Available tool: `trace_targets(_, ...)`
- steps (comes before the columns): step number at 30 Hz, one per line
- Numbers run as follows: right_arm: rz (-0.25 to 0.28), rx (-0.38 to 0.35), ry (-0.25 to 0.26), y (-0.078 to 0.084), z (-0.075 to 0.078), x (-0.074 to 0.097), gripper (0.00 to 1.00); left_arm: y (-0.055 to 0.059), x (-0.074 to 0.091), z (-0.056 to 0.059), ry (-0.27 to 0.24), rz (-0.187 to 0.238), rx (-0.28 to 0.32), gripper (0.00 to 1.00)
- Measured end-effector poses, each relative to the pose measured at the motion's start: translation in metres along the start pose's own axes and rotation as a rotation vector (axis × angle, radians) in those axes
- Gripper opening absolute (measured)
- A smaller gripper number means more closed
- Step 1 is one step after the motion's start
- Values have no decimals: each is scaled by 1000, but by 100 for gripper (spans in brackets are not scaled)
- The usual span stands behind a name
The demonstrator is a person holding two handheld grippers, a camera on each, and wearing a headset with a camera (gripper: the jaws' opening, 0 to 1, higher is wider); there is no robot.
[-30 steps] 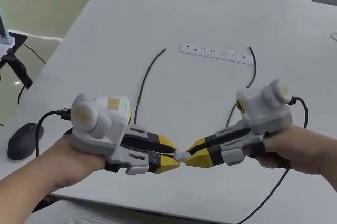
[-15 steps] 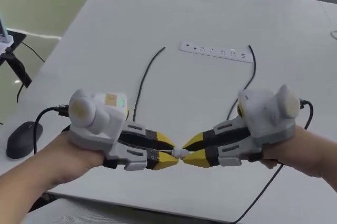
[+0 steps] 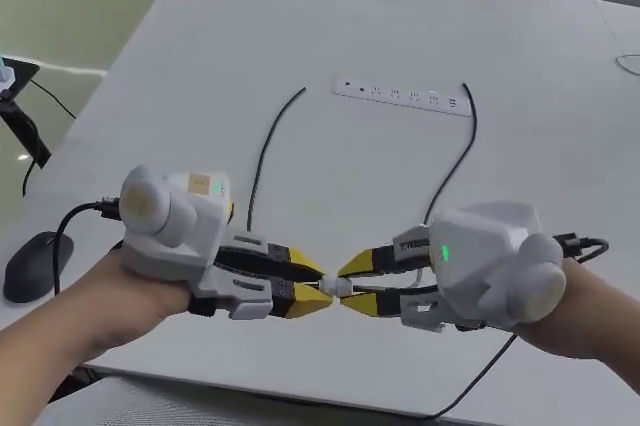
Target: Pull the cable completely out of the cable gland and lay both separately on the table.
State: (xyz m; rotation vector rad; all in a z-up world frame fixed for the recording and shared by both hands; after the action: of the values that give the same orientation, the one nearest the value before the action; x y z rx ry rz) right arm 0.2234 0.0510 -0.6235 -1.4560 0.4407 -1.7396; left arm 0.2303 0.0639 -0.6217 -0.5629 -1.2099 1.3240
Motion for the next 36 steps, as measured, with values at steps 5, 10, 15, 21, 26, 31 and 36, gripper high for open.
trace_targets(5, -10, 18, 31, 0, 0, -1, 8, 1, 1, 1, -5, -3, -6, 15)
trace_targets(10, -2, -14, 33, 1, -2, -2, 8, 3, -1, 2, -5, -9, -9, 15)
trace_targets(15, 8, -51, 30, 1, -3, -1, 8, 4, -2, 3, -4, -13, -8, 15)
trace_targets(21, 12, -86, 33, 2, -4, -1, 9, 3, -3, 5, -2, -12, -14, 15)
trace_targets(26, 55, -213, 51, -1, -1, 1, 12, 1, -4, 4, -8, -9, -30, 15)
trace_targets(31, 54, -277, 90, 5, 5, 7, 16, -2, -5, 3, -11, -18, -63, 15)
trace_targets(36, 82, -376, 116, 9, 6, 12, 18, -3, -4, 3, -21, -18, -108, 15)
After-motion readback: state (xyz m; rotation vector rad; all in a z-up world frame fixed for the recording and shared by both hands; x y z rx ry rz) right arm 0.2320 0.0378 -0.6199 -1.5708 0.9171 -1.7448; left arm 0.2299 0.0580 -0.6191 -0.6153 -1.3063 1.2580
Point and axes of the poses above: the centre of the closed fingertips' face, and the gripper's own axes: x roughly backward along the fingers, z roughly to its right, y roughly out of its underside, the point moved 1 cm from there along x, roughly backward along the fingers
